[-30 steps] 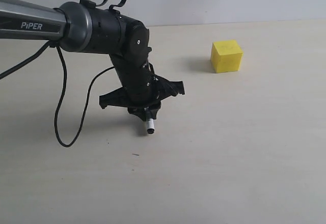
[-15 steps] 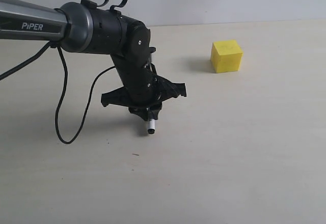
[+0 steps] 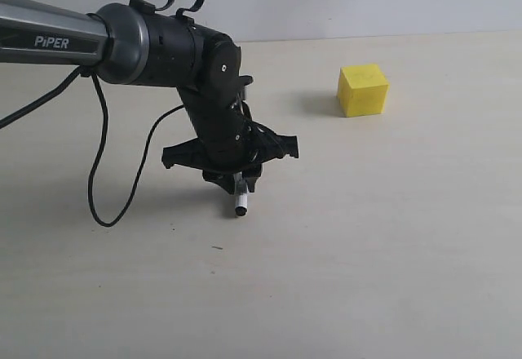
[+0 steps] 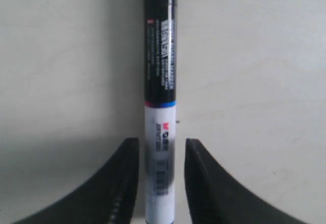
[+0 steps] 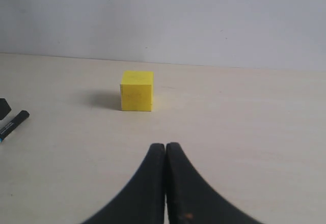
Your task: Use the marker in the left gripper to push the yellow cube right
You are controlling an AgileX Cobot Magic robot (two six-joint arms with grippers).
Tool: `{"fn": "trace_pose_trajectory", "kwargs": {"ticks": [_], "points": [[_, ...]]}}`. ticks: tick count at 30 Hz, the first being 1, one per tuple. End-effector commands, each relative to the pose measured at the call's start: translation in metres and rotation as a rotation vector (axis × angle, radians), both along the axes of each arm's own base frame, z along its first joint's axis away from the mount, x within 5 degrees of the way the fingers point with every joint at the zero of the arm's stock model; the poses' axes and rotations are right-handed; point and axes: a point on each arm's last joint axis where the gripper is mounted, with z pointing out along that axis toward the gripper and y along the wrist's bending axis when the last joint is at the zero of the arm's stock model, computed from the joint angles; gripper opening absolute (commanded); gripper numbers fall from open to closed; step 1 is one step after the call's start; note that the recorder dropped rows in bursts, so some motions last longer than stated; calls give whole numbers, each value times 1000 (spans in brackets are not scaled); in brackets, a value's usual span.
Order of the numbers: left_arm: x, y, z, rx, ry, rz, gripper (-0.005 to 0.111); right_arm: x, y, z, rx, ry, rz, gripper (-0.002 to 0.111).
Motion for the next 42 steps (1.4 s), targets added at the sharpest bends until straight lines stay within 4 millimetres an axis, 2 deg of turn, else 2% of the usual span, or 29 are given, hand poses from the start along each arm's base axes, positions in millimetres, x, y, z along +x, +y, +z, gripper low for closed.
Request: {"fn": "trace_pose_trajectory", "kwargs": {"ticks": [1, 8, 12, 13, 14, 17, 18, 20, 22, 25, 26, 27, 30, 32, 35, 39, 42], "points": [[0, 1, 1, 0, -1, -1, 39, 0, 0, -1, -3, -7, 2, 0], [0, 1, 4, -1, -13, -45, 39, 0, 0, -1, -3, -7, 2, 0], [0, 1, 26, -17, -78, -202, 39, 0, 0, -1, -3, -7, 2, 0], [-2, 1, 43, -30, -125, -274, 36, 0, 0, -1, -3, -7, 2, 0], [-3, 2, 53, -40, -152, -304, 34, 0, 0, -1, -3, -7, 2, 0], [-12, 5, 76, -78, -255, -389, 14, 0, 0, -1, -3, -7, 2, 0], [-16, 7, 84, -99, -298, -396, 4, 0, 0, -1, -3, -7, 2, 0], [-25, 11, 98, -158, -400, -392, 0, 0, 0, -1, -3, -7, 2, 0], [-37, 20, 114, -228, -531, -384, 0, 0, 0, -1, -3, -7, 2, 0], [-60, 44, 132, -310, -716, -355, 0, 0, 0, -1, -3, -7, 2, 0], [-75, 63, 140, -350, -834, -332, 0, 0, 0, -1, -3, -7, 2, 0], [-84, 73, 143, -368, -897, -332, 0, 0, 0, -1, -3, -7, 2, 0], [-130, 120, 143, -432, -1141, -309, 0, 0, 0, -1, -3, -7, 2, 0], [-152, 140, 135, -452, -1178, -290, 0, 0, 0, -1, -3, -7, 2, 0], [-174, 158, 119, -425, -1126, -307, 0, 0, 0, -1, -3, -7, 2, 0], [-181, 164, 108, -406, -1089, -315, 0, 0, 0, -1, -3, -7, 2, 0], [-181, 164, 107, -403, -1084, -316, 0, 0, 0, -1, -3, -7, 2, 0]]}}
